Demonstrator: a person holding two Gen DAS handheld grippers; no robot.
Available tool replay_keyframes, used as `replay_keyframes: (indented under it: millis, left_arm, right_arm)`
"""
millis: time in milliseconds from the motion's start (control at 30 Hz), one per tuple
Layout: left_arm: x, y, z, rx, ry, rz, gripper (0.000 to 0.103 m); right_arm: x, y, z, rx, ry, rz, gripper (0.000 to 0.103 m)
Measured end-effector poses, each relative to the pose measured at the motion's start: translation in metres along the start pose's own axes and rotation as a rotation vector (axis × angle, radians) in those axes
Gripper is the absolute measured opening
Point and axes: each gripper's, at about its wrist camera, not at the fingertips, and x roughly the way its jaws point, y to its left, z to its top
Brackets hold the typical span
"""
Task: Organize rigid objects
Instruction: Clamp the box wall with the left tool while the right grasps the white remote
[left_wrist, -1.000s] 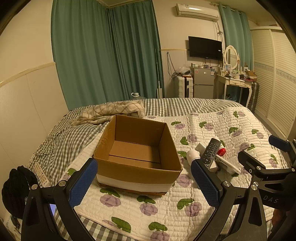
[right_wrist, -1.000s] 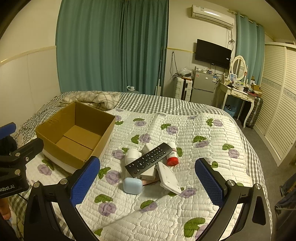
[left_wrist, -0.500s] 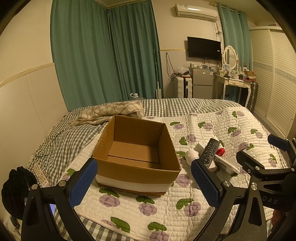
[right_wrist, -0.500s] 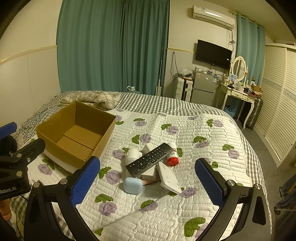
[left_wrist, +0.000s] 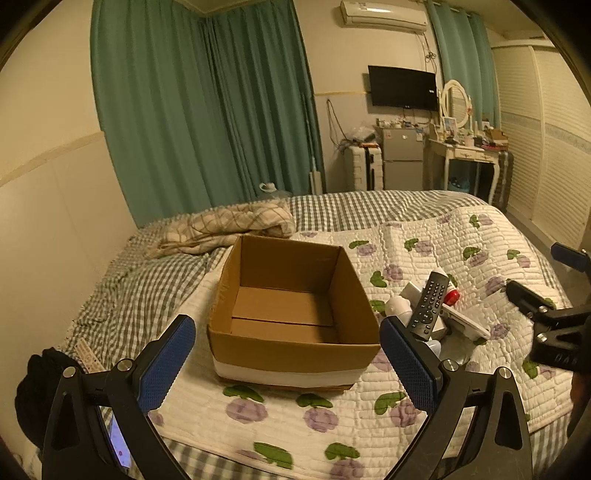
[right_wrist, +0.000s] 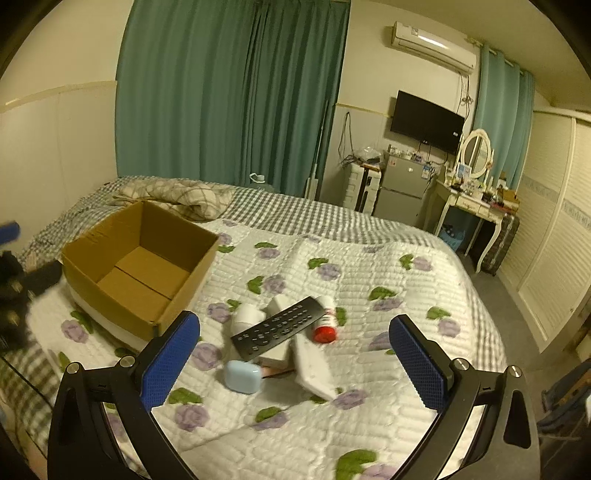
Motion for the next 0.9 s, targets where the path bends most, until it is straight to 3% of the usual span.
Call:
replay_keyframes:
  millis: [67,200,400,433,567,633,767,900]
  left_arm:
    - [0.009,0.016,0.006,-0.014,0.031,0.008,0.102]
    - [0.038,0.041,0.013,0.021,0.088,0.133,0.101]
    - [0.088,0.063,0.006,-0.028,0.235,0.145,0.097]
    - [0.094,0.061,0.006,-0.017,0.248,0.155,0.093]
    - [0.112,0.061,0.005,0.004,0.323,0.131,0.042]
    - [0.121,0.065,0.007,-0.022,0.367,0.095,0.034]
    - [0.128,0.063,0.010,0.009,0.393,0.107,0.008]
    - [0.130,0.060,0.010,0.047,0.413,0.123,0.006]
  right_arm:
    - [0.004,-0.009,0.001,-0.015,0.006,-0.009,0.103]
    - [0.020,-0.020,0.001,-0.052,0.034,-0.029,0.103]
    - [0.052,-0.025,-0.007,-0.116,0.088,-0.037,0.103]
    - [0.057,-0.026,-0.008,-0.121,0.096,-0.031,0.103]
    - [0.074,-0.029,-0.012,-0.134,0.126,-0.009,0.103]
    - [0.082,-0.031,-0.014,-0.136,0.138,0.000,0.103]
    - [0.093,-0.034,-0.016,-0.146,0.152,0.016,0.103]
    - [0.102,-0.038,-0.020,-0.170,0.172,0.016,0.099]
